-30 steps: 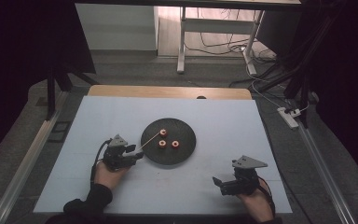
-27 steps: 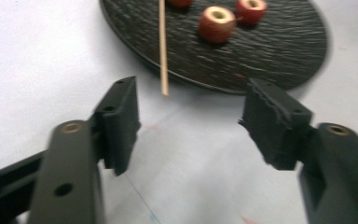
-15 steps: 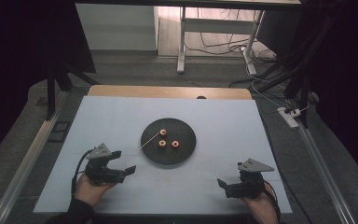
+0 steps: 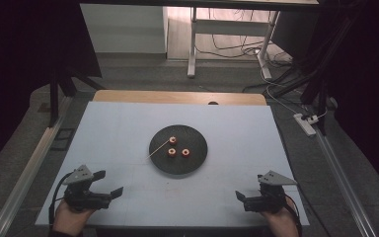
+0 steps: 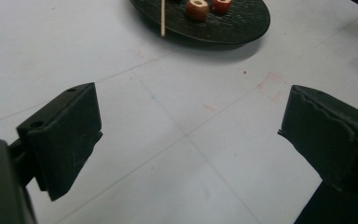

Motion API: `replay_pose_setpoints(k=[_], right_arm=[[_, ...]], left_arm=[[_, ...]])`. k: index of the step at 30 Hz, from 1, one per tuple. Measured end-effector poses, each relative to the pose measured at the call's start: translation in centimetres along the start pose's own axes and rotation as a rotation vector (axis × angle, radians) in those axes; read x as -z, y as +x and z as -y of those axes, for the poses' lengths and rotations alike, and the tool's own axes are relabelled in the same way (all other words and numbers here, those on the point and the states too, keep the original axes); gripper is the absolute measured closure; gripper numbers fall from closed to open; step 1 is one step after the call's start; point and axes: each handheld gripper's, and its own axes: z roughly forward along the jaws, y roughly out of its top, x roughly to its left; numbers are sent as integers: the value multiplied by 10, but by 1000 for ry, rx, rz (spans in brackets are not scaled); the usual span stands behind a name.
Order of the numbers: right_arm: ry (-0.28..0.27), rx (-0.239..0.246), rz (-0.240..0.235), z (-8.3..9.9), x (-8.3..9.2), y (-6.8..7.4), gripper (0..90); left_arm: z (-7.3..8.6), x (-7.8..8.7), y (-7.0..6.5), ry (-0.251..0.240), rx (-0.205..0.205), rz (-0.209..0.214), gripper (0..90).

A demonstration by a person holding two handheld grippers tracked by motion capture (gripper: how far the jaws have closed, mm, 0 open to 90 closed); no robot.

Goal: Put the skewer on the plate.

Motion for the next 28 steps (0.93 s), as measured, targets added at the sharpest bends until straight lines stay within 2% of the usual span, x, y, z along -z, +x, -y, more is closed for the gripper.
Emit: replay_pose_setpoints(k=[9,17,21,23,28], right_arm=[[8,-32,21,9,7,-7,0],[32,-58,33,17,13,-11,0],[34,-70,41,18,16,-12,0],[44,-74,44,19,18,-12,0],[52,-74,50,20,19,-12,0]], left_arm=[[21,18,9,16,17,-59,12],[34,25,14,47,41,-81,0],[40,28,16,86,49,-101,0],[42,31,17,75,60,-97,0],[42,30,18,91,71,-99,0]])
